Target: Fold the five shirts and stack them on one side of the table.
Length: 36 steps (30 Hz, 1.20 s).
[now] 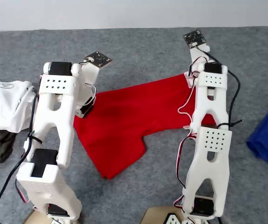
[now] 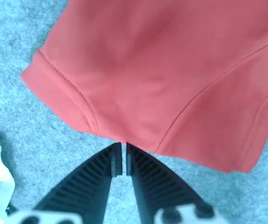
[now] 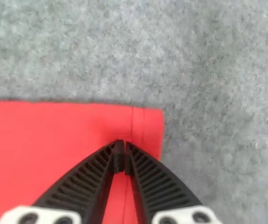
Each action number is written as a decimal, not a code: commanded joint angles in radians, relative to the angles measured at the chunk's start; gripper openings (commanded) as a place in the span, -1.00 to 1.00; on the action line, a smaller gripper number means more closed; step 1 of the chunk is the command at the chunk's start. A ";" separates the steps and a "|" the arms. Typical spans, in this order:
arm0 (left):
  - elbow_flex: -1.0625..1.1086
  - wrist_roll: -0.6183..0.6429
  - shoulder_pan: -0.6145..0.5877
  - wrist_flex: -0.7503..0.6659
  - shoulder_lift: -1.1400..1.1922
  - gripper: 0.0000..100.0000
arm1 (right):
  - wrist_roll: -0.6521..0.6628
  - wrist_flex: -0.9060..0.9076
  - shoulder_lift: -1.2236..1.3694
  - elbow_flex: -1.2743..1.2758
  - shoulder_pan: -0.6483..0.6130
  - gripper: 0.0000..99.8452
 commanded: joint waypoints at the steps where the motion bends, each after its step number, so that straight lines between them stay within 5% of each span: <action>1: -0.004 0.000 -0.002 0.026 -0.046 -0.93 | -0.011 0.119 -0.099 -0.124 -0.012 -0.98; 13: -0.091 0.095 -0.089 0.028 -0.130 -0.93 | -0.005 0.630 -0.122 -0.511 -0.079 -0.98; 19: -0.091 0.190 -0.258 0.026 -0.276 -0.93 | 0.038 0.648 -0.177 -0.496 -0.076 -0.98; 29: -0.091 0.245 -0.677 0.014 -0.394 -0.93 | 0.110 0.645 -0.619 0.210 -0.140 -0.98; 36: -0.091 0.247 -0.878 0.009 -0.281 -0.93 | 0.315 0.641 -0.881 0.644 -0.341 -0.95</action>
